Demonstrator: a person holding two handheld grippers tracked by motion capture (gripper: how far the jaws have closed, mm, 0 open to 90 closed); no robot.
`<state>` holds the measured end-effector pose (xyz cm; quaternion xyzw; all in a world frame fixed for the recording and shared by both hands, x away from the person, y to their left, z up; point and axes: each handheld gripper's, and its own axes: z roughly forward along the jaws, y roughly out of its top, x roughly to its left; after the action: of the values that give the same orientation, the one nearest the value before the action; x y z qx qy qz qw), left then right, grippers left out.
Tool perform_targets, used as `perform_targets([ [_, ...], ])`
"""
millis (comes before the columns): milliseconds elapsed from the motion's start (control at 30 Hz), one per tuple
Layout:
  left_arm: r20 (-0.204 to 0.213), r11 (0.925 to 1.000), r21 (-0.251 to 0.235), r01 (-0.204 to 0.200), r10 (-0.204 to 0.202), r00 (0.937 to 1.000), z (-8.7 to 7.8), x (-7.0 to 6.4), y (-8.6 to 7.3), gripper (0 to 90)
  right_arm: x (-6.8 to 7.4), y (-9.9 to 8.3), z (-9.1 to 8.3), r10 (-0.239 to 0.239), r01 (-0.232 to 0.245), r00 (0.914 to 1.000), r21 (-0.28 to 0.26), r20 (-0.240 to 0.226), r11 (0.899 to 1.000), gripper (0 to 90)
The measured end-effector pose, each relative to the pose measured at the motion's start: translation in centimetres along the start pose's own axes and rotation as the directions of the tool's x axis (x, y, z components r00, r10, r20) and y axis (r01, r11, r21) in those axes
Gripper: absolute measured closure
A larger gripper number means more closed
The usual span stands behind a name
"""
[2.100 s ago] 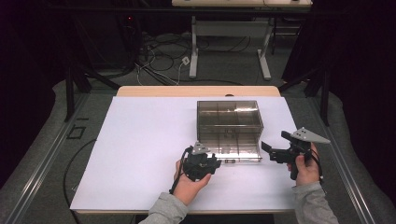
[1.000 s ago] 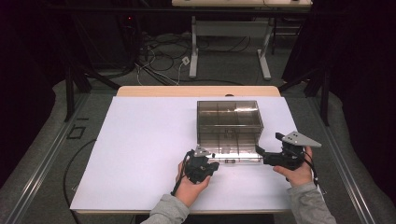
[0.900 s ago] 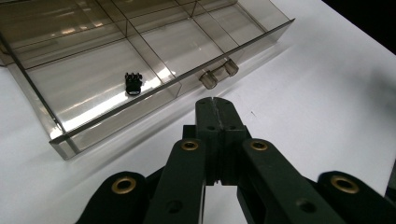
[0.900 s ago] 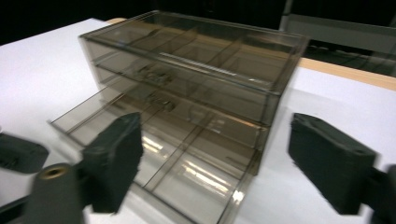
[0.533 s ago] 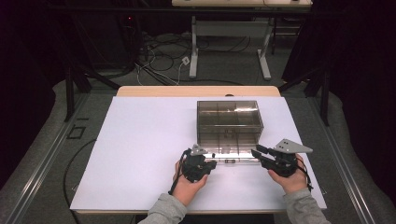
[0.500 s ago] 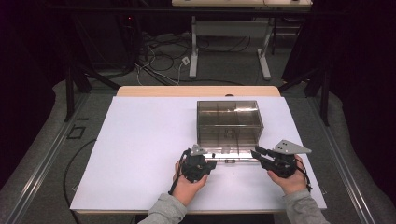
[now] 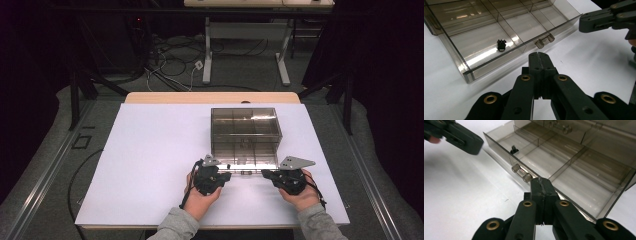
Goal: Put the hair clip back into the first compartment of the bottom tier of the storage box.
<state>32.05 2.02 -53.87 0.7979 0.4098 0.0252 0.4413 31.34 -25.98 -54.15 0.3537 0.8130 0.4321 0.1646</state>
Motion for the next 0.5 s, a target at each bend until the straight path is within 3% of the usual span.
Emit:
perform_targets([
  [500, -0.013, 1.0000, 0.008, -0.001, 0.001, 0.9999, 0.3, 0.4, 0.0, 90.0, -0.2, -0.3, 1.4, -0.002, 0.001, 0.9997, 0.065, 0.024, 0.998, 90.0],
])
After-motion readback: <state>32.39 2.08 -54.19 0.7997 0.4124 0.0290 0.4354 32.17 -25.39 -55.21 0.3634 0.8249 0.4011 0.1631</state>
